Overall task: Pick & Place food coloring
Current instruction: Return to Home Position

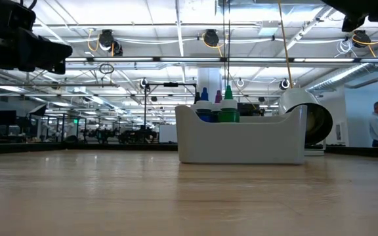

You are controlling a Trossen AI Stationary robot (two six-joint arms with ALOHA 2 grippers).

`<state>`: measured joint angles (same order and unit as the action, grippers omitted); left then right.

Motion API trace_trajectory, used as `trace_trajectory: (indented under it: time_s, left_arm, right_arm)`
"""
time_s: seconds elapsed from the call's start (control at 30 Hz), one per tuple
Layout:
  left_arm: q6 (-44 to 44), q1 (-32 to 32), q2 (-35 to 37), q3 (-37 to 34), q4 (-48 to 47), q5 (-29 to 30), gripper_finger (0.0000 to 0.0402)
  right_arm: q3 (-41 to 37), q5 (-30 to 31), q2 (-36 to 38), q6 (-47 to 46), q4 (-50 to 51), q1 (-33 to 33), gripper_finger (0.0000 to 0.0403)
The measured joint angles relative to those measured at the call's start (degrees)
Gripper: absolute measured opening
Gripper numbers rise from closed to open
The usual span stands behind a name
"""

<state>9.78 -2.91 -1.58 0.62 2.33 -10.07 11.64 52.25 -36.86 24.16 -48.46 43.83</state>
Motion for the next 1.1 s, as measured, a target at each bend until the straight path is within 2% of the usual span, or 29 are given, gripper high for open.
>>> trace_trajectory:
  time_s: [0.1,0.4,0.53,0.77,0.93,1.1]
  left_arm:
    - [0.2,-0.4,0.0,0.0,0.0,-0.3,0.0004]
    - [1.9,-0.4,-0.9,0.0,-0.1,-0.5,0.0007]
    - [2.2,-0.4,-1.8,0.0,-0.1,-0.9,0.0007]
    - [4.0,-0.5,-3.2,0.0,-0.1,-1.5,0.0005]
    - [4.9,-1.7,-4.5,0.0,0.1,-2.9,0.0005]
    - [4.7,-3.1,-7.2,0.0,0.7,-7.9,0.0010]
  right_arm:
    - [0.0,0.0,7.1,-0.4,4.9,0.0,0.0003]
    - [0.0,-0.4,27.6,-14.6,36.0,-4.4,0.0001]
    - [0.0,-8.0,33.6,-20.9,45.0,-8.8,0.0000]
    - [0.0,-11.4,36.8,-26.1,54.5,-15.9,0.0000]
    - [0.0,-12.3,36.8,-29.0,55.1,-22.5,0.0000]
    - [0.0,-24.2,36.8,-29.7,53.6,-27.5,0.0000]
